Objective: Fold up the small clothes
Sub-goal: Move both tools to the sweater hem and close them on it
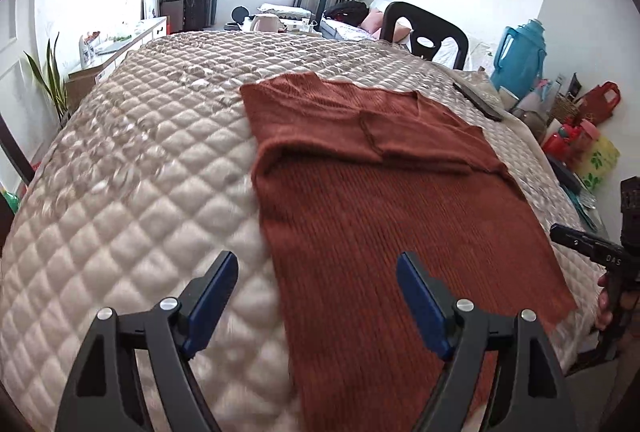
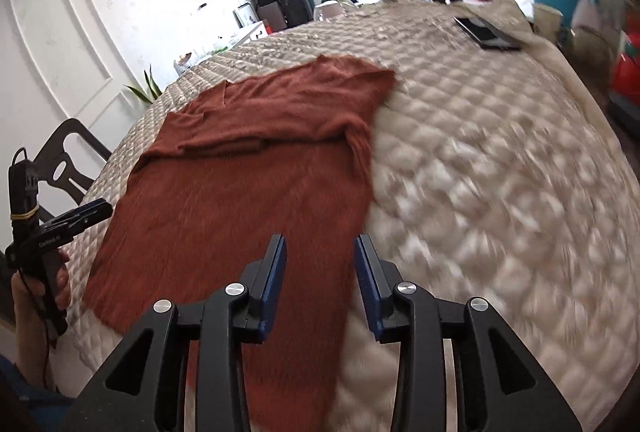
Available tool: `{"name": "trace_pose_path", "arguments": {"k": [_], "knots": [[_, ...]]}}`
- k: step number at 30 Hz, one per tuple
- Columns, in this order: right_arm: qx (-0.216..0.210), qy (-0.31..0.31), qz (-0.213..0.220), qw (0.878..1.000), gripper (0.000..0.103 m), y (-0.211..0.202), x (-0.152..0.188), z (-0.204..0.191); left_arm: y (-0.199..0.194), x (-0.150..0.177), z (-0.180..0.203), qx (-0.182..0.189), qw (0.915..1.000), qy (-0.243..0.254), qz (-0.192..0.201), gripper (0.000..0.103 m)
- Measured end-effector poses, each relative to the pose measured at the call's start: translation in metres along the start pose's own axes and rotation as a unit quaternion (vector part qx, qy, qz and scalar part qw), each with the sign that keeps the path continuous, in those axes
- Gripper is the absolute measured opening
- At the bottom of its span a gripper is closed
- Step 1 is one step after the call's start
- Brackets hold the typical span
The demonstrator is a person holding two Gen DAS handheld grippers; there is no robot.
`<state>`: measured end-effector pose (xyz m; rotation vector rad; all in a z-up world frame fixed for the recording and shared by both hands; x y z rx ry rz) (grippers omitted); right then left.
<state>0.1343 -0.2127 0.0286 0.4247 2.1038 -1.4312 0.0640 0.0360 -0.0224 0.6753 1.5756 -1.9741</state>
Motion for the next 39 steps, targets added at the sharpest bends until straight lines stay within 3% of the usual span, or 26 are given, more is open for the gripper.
{"name": "trace_pose_path", "arguments": {"k": [6, 14, 23, 28, 30, 39], "knots": [[-0.009, 0.023, -0.026, 0.999, 0.036, -0.006, 0.03, 0.008, -0.015, 0.026, 0.005, 0.025, 0.9995, -0.001, -0.02, 0.077], [-0.064, 0.042, -0.041, 0.996, 0.036, -0.016, 0.051, 0.002, -0.028, 0.057, 0.015, 0.048, 0.998, -0.009, -0.039, 0.076], [-0.119, 0.085, -0.061, 0.987, 0.036, -0.02, 0.06, 0.008, -0.038, 0.067, 0.016, 0.099, 0.9932, -0.046, -0.04, 0.076], [-0.134, 0.102, -0.061, 0.984, 0.036, -0.019, 0.059, 0.011, -0.04, 0.069, 0.012, 0.109, 0.9908, -0.068, -0.043, 0.066], [-0.132, 0.102, -0.06, 0.984, 0.034, -0.019, 0.059, 0.011, -0.041, 0.071, 0.012, 0.108, 0.9906, -0.069, -0.046, 0.062], [-0.127, 0.099, -0.058, 0.985, 0.016, -0.014, 0.058, 0.012, -0.043, 0.075, 0.012, 0.106, 0.9882, -0.092, -0.061, 0.062]]}}
Point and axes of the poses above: each gripper's, at about its wrist camera, not at the fingertips, and y roughly the way its jaws point, z to its right, x to its underside, the point moved 3 cm from there along y, roughly the way its jaws point, and after that the axes turned 2 degrees about y, right-handed, at the moved point
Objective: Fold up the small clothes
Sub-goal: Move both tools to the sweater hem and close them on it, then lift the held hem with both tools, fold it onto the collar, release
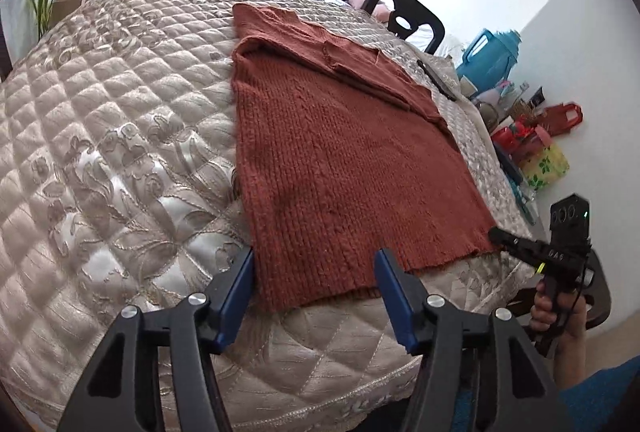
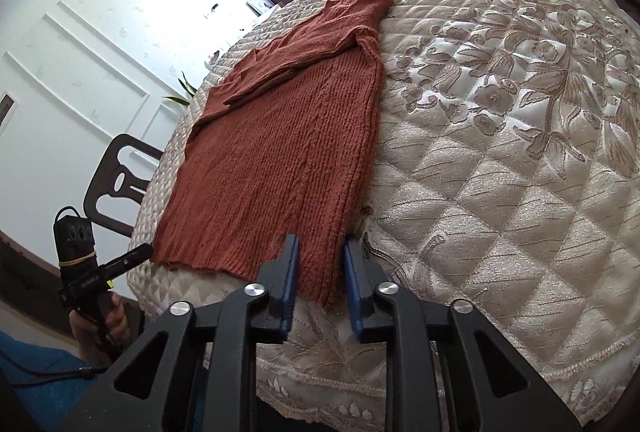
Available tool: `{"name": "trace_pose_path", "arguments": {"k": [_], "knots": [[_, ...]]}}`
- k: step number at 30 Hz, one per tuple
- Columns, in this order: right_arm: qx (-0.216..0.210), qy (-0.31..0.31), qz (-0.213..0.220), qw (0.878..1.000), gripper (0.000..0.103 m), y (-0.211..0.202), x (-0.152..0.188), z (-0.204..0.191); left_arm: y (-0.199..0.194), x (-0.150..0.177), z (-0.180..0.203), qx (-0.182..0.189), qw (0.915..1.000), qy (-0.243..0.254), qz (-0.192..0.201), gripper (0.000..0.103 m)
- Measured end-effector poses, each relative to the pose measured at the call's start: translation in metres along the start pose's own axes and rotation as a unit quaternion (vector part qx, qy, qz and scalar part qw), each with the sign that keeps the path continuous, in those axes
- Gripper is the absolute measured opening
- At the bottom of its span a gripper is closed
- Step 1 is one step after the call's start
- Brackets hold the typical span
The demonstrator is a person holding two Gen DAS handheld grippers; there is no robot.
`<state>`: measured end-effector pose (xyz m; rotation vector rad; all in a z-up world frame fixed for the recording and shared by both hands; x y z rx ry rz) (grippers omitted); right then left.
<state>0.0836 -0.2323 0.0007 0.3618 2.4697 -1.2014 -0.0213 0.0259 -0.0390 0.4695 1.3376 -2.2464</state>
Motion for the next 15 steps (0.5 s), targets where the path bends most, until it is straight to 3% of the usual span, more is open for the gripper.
{"name": "trace_pose_path", "arguments": {"k": [1, 2, 4, 7, 15], "knots": [[-0.001, 0.001, -0.001, 1.0, 0.013, 0.001, 0.0, 0.001, 0.0, -0.001, -0.002, 0.003, 1.0, -0.006, 0.002, 0.051], [-0.002, 0.002, 0.0, 1.0, 0.012, 0.002, 0.0, 0.002, 0.001, -0.002, -0.003, 0.005, 0.9999, -0.01, 0.001, 0.031], [-0.005, 0.003, 0.0, 1.0, 0.01, 0.002, 0.0, 0.002, 0.008, -0.001, -0.01, 0.02, 0.9991, -0.034, -0.016, 0.014], [-0.008, -0.002, 0.003, 1.0, 0.009, 0.001, 0.0, -0.001, 0.005, -0.001, -0.013, 0.035, 0.9987, -0.035, -0.008, 0.012], [-0.063, -0.003, 0.051, 0.997, 0.008, -0.019, -0.019, -0.012, -0.023, -0.036, 0.002, 0.079, 0.9945, 0.012, 0.068, 0.009]]}}
Point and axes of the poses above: each gripper's, at about its wrist camera, not at the fingertips, and y roughly the way its jaws point, z to its right, x to its underside, the point moved 3 cm from there along y, roughly the way its jaws point, and after that the axes turned 2 degrees about y, right-handed, at the moved point
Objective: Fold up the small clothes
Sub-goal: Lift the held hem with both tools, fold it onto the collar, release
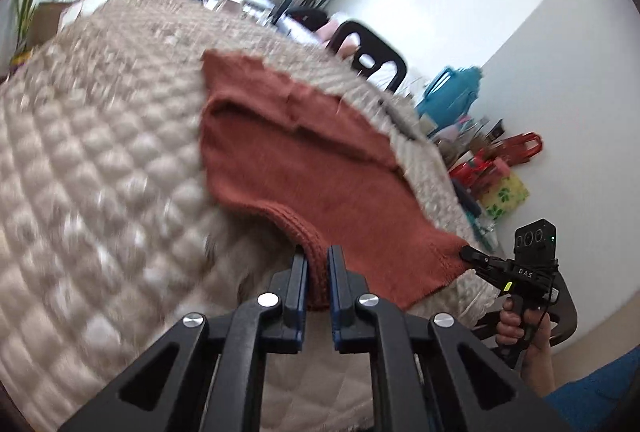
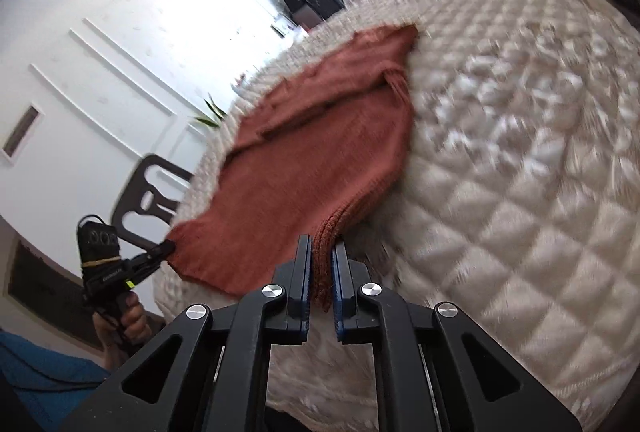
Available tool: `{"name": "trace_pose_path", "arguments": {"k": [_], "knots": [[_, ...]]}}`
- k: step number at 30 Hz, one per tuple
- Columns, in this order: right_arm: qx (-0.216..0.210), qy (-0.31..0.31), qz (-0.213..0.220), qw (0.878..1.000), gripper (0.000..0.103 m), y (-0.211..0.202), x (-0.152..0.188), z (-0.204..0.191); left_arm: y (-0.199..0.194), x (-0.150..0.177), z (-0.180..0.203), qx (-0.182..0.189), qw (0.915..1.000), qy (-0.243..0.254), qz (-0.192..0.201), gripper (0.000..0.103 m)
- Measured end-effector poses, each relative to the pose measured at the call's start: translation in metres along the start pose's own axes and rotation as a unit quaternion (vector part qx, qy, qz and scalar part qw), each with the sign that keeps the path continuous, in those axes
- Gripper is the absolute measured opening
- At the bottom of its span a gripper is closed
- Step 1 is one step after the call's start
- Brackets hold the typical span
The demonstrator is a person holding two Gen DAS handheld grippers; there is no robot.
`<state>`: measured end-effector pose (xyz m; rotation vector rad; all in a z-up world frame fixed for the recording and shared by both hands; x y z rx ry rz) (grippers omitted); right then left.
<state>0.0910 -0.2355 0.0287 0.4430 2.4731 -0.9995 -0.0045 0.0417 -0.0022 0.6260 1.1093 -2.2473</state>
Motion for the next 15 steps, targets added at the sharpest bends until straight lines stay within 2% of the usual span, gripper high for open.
{"name": "trace_pose_path", "arguments": {"k": [5, 15], "knots": [[-0.035, -0.009, 0.042, 0.998, 0.008, -0.001, -0.034, -0.011, 0.008, -0.038, -0.007, 0.006, 0.9994, -0.002, 0.035, 0.008], [-0.039, -0.002, 0.086, 0.995, 0.007, 0.014, -0.104, -0.008, 0.032, -0.097, -0.029, 0.007, 0.9976, -0.034, 0.06, 0.008]]}}
Point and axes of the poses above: each gripper's, at about its wrist camera, not at the fingertips, and y roughly the way its jaws point, z to its right, x to its underside, the point moved 3 cm from there along y, roughly the way its jaws point, and after that the axes turned 2 degrees about y, right-handed, at the moved point
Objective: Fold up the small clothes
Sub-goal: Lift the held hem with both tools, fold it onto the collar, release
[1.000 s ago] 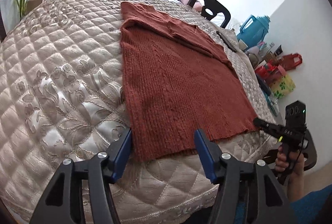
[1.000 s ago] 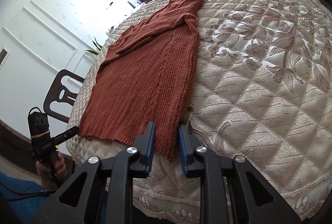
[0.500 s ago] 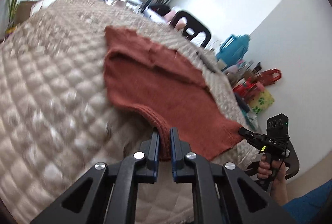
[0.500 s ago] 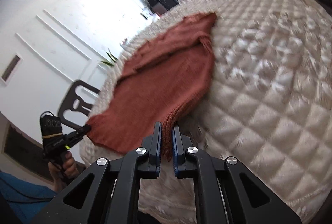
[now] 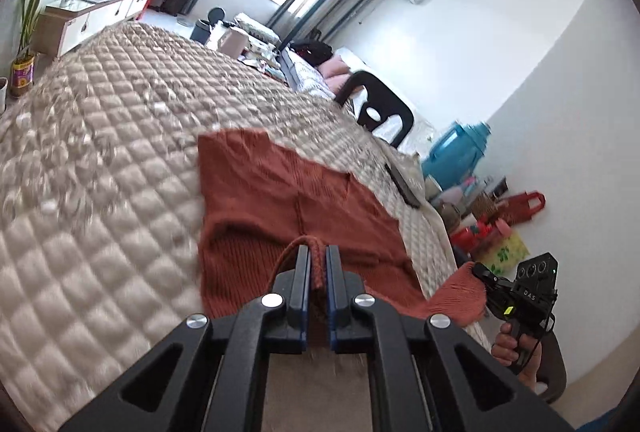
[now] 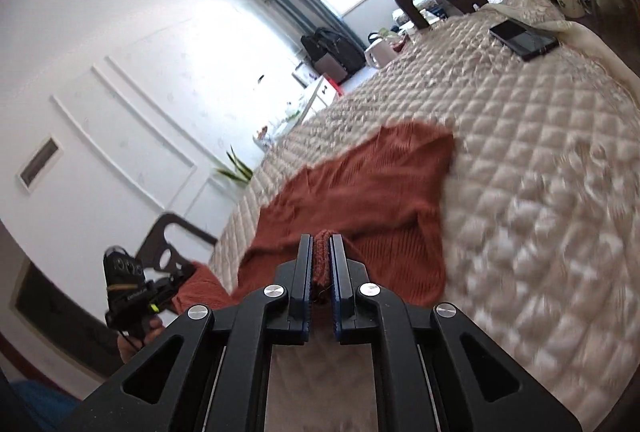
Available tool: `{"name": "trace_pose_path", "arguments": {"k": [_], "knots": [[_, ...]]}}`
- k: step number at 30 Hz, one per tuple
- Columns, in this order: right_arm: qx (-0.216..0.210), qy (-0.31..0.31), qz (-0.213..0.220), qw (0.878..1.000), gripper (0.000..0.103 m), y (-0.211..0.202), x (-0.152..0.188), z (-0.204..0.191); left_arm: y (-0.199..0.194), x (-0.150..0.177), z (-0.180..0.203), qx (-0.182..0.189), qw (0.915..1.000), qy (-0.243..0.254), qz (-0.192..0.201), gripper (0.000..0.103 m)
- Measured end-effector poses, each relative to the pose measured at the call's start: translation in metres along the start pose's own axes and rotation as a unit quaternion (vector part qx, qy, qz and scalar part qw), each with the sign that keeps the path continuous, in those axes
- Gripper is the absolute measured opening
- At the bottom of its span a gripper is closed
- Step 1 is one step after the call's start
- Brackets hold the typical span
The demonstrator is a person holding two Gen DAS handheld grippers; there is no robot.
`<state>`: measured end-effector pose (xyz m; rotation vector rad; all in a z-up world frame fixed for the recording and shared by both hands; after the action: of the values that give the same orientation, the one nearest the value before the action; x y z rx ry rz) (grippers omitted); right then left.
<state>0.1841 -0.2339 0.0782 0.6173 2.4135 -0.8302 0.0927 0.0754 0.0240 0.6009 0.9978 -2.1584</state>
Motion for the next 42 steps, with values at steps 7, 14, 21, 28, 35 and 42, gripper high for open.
{"name": "trace_pose_path", "arguments": {"k": [7, 14, 21, 28, 35, 42], "knots": [[-0.002, 0.039, 0.011, 0.999, 0.007, 0.036, -0.043, 0.026, 0.035, -0.036, -0.02, -0.013, 0.9997, -0.019, 0.005, 0.008], [0.008, 0.057, 0.006, 0.998, 0.007, 0.066, -0.072, 0.043, 0.067, -0.06, -0.044, -0.019, 0.9986, -0.049, 0.001, 0.008], [0.009, 0.082, 0.001, 0.997, 0.007, 0.091, -0.092, 0.057, 0.088, -0.081, -0.064, -0.018, 0.9965, -0.081, 0.002, 0.008], [0.035, 0.104, -0.001, 0.994, 0.007, 0.114, -0.111, 0.076, 0.112, -0.091, -0.084, -0.037, 0.9935, -0.107, -0.012, 0.008], [0.062, 0.106, 0.0, 0.992, 0.009, 0.119, -0.118, 0.088, 0.13, -0.088, -0.094, -0.059, 0.9923, -0.104, -0.029, 0.008], [0.093, 0.025, -0.018, 0.995, 0.03, 0.119, -0.106, 0.075, 0.105, -0.091, -0.098, -0.098, 0.9925, -0.073, 0.007, 0.049]]}}
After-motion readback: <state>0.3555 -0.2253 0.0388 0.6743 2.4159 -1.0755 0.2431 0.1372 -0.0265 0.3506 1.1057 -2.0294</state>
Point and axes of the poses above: each gripper's, at about its wrist camera, not at the fingertips, and y roughly the way its jaws point, z to its right, x to its underside, the point moved 3 cm from there along y, roughly the way its jaws point, and after that the axes turned 2 degrees about y, right-handed, at the moved point
